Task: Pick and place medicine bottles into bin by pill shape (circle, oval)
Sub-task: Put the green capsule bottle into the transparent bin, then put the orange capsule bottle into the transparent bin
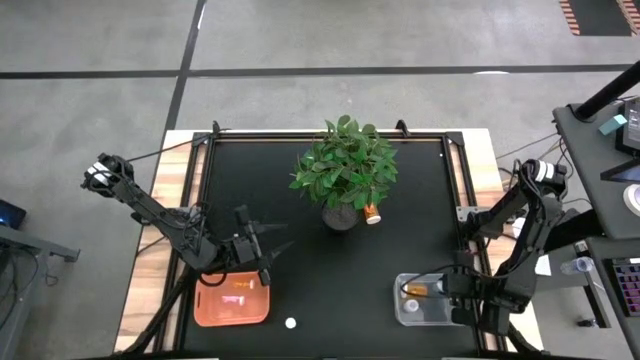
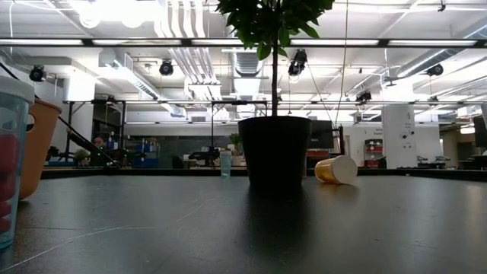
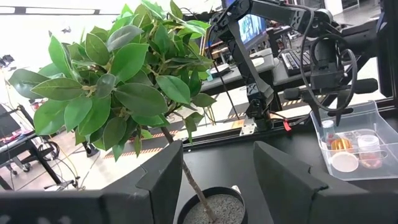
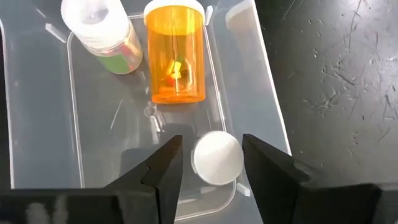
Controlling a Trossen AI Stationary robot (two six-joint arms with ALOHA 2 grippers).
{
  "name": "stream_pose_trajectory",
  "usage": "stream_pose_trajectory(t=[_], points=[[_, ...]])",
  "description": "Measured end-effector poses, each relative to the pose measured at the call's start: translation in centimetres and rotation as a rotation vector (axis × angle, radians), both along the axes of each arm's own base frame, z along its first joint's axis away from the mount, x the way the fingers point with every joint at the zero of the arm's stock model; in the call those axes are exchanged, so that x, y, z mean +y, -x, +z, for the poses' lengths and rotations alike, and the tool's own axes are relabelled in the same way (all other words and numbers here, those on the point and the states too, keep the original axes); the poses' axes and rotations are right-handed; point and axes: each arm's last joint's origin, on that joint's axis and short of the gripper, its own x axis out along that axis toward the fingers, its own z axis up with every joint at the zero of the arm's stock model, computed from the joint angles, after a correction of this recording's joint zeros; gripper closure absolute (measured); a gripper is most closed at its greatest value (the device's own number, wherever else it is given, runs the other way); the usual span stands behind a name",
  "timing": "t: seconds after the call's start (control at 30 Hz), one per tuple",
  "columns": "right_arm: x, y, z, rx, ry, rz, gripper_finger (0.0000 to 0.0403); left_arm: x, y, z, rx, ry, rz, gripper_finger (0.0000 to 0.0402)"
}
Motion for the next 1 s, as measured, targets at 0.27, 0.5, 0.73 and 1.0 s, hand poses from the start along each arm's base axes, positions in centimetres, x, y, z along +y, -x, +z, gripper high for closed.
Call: stream_pose_trajectory(t=[0.27,0.5,0.73,1.0], points=[[-0.2,0.1,1.1,-0.010,-0.045,-0.014,0.0227,0.0,0.0,0.0,0.000,0.000,0.000,0.0221],[-0.3,-0.1,3.6,-0.020,-0.092,-0.058,0.0227,0.0,0.0,0.0,0.000,0.000,0.000,0.0221],[-0.8,-3.1,6.6,-0.103,-0.133,-0.226,0.0227,0.0,0.0,0.0,-0.001,0.000,0.000,0.0221],[-4.1,-8.6,8.0,-0.228,-0.101,-0.449,0.0227,0.1,0.3,0.4,-0.011,0.005,-0.004,0.0221]])
